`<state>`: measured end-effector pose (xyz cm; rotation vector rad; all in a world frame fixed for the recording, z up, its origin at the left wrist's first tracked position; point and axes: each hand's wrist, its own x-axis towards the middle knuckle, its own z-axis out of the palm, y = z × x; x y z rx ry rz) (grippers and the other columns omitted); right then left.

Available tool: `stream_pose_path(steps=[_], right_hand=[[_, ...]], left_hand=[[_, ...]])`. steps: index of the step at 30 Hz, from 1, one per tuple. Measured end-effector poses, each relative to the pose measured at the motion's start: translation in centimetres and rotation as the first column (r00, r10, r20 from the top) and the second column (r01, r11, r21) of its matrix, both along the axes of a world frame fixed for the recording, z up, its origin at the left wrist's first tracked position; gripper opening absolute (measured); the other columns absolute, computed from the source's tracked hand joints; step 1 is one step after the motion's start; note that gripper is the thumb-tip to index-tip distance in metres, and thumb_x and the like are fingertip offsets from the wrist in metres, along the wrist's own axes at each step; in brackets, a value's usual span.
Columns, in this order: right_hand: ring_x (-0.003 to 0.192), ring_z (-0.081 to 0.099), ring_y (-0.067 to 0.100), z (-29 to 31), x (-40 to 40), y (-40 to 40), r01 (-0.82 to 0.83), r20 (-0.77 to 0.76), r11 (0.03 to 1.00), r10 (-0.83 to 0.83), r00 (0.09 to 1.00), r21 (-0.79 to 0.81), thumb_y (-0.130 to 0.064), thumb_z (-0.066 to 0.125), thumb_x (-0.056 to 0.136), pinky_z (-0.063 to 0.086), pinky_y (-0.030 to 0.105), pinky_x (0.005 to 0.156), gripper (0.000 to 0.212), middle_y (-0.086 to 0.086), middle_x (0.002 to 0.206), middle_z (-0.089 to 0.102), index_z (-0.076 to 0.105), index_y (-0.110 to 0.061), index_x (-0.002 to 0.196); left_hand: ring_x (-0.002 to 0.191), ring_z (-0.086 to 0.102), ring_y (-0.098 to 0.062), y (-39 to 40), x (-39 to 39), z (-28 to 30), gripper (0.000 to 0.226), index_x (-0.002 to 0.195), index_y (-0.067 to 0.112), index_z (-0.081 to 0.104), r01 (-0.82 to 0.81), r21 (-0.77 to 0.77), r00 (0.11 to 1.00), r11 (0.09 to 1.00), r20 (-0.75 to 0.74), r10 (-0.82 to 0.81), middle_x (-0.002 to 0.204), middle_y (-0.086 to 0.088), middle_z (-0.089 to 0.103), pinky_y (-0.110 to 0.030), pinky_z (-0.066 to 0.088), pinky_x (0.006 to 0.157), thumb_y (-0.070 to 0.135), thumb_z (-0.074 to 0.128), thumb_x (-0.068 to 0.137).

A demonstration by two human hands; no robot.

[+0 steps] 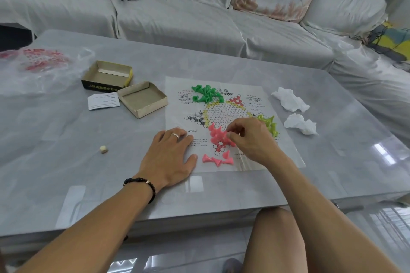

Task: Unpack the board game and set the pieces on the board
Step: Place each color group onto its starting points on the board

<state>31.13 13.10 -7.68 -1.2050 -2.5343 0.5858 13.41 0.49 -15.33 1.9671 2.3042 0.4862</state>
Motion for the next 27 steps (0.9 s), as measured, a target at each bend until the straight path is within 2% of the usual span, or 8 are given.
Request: stream_pose_path(steps=[4, 8, 12, 21, 24, 27], right_hand=[[0.073, 0.058, 0.002, -0.1, -0.5, 0.1, -0.047, 0.137, 0.999, 0.044, 0.99, 0.016, -0.01, 0.059, 0.091, 0.041, 0.012, 0.062, 0.016, -0.006, 0.087, 0.067, 0.072, -0.015, 0.099], [0.084, 0.058, 0.012, 0.2, -0.9, 0.0, -0.102, 0.252, 0.99, 0.074, 0.965, 0.099, -0.011, 0.056, 0.091, 0.051, 0.029, 0.075, 0.018, -0.005, 0.093, 0.063, 0.071, -0.016, 0.099], [0.084, 0.053, 0.013, 0.0, -1.3, 0.2, -0.137, 0.33, 0.98, 0.083, 0.94, 0.143, -0.012, 0.055, 0.091, 0.049, 0.031, 0.074, 0.017, -0.008, 0.089, 0.05, 0.07, -0.018, 0.096], [0.081, 0.057, 0.013, -1.1, -2.1, 0.6, -0.125, 0.355, 0.987, 0.083, 0.931, 0.098, -0.009, 0.058, 0.087, 0.049, 0.03, 0.068, 0.018, -0.006, 0.091, 0.059, 0.071, -0.021, 0.091], [0.081, 0.053, 0.012, -1.1, -2.0, 0.6, -0.116, 0.316, 0.986, 0.072, 0.946, 0.124, -0.009, 0.06, 0.088, 0.044, 0.027, 0.068, 0.017, -0.006, 0.09, 0.053, 0.069, -0.017, 0.099], [0.085, 0.058, 0.014, -0.8, -1.8, 0.1, -0.1, 0.23, 0.984, 0.064, 0.971, 0.15, -0.01, 0.058, 0.087, 0.049, 0.03, 0.073, 0.017, -0.006, 0.091, 0.056, 0.07, -0.017, 0.098]], left_hand=[[0.136, 0.028, -0.017, 0.0, 0.0, 0.1, 0.059, 0.137, 0.025, 0.043, 0.0, 0.0, 1.0, 1.0, 0.004, 0.0, 0.142, 0.002, 0.038, -0.036, 0.013, 0.117, 0.055, 0.032, 0.088], [0.137, 0.026, -0.016, 0.0, 0.0, 0.1, 0.057, 0.138, 0.026, 0.041, 0.003, 0.005, 1.0, 1.0, -0.003, -0.003, 0.144, 0.002, 0.037, -0.035, 0.012, 0.118, 0.055, 0.033, 0.09], [0.137, 0.026, -0.016, 0.0, 0.0, 0.2, 0.06, 0.138, 0.025, 0.042, 0.002, 0.006, 1.0, 1.0, 0.007, -0.002, 0.144, 0.002, 0.037, -0.035, 0.011, 0.117, 0.056, 0.029, 0.087], [0.137, 0.025, -0.016, 0.0, 0.0, 0.0, 0.057, 0.137, 0.025, 0.042, 0.003, 0.007, 1.0, 1.0, -0.002, -0.003, 0.143, 0.001, 0.038, -0.037, 0.012, 0.118, 0.054, 0.033, 0.089], [0.138, 0.024, -0.016, 0.0, 0.0, 0.0, 0.055, 0.137, 0.025, 0.042, 0.003, 0.009, 1.0, 1.0, 0.005, -0.003, 0.144, 0.001, 0.038, -0.036, 0.011, 0.118, 0.053, 0.035, 0.091], [0.138, 0.024, -0.016, 0.0, 0.0, 0.0, 0.055, 0.138, 0.025, 0.041, 0.006, 0.003, 1.0, 1.0, 0.002, -0.006, 0.144, 0.001, 0.037, -0.037, 0.011, 0.118, 0.053, 0.034, 0.091]])
